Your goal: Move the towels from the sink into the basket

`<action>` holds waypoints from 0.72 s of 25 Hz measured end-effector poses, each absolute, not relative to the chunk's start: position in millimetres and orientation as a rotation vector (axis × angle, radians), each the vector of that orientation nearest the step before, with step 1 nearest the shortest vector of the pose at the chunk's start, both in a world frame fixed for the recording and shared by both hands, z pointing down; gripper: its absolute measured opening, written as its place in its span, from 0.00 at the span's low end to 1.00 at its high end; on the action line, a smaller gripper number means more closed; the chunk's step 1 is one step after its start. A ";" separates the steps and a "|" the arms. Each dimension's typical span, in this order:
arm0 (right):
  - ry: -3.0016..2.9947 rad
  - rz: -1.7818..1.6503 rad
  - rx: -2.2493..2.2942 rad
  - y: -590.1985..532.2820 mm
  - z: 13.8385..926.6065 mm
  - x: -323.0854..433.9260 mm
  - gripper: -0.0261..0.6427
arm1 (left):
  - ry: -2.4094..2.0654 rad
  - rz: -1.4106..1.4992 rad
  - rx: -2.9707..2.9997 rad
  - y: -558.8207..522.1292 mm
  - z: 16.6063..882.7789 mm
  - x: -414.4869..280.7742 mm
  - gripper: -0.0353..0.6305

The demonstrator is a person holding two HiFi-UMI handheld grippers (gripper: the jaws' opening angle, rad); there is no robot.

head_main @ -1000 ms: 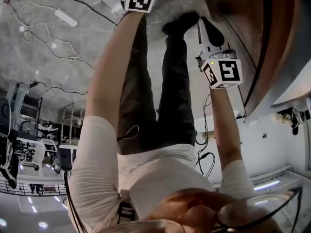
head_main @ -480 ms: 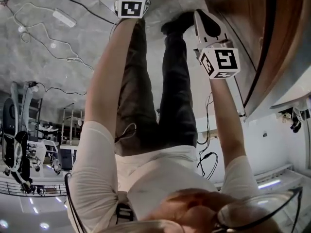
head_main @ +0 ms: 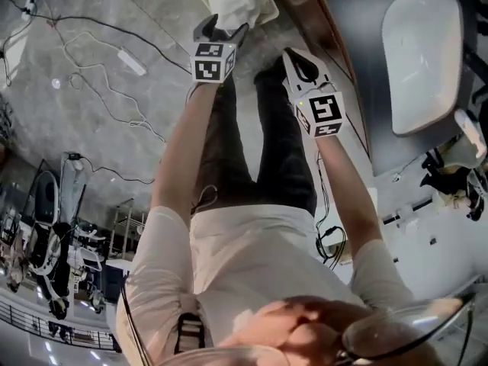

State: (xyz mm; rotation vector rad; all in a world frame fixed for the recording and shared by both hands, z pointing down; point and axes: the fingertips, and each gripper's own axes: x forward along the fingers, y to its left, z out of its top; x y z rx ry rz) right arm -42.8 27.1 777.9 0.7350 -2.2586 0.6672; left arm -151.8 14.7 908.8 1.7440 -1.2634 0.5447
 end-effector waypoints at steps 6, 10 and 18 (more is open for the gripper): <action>-2.298 0.556 0.864 -0.1 659.6 -18.2 0.03 | -1.307 0.504 1.869 -6.2 759.6 -147.3 0.39; -2.306 0.560 0.940 4.3 568.9 15.8 0.03 | -1.324 0.498 1.946 8.5 653.7 -136.0 0.21; -2.412 0.408 1.136 -12.7 396.5 73.0 0.03 | -1.340 0.441 2.174 5.0 465.8 -123.7 0.12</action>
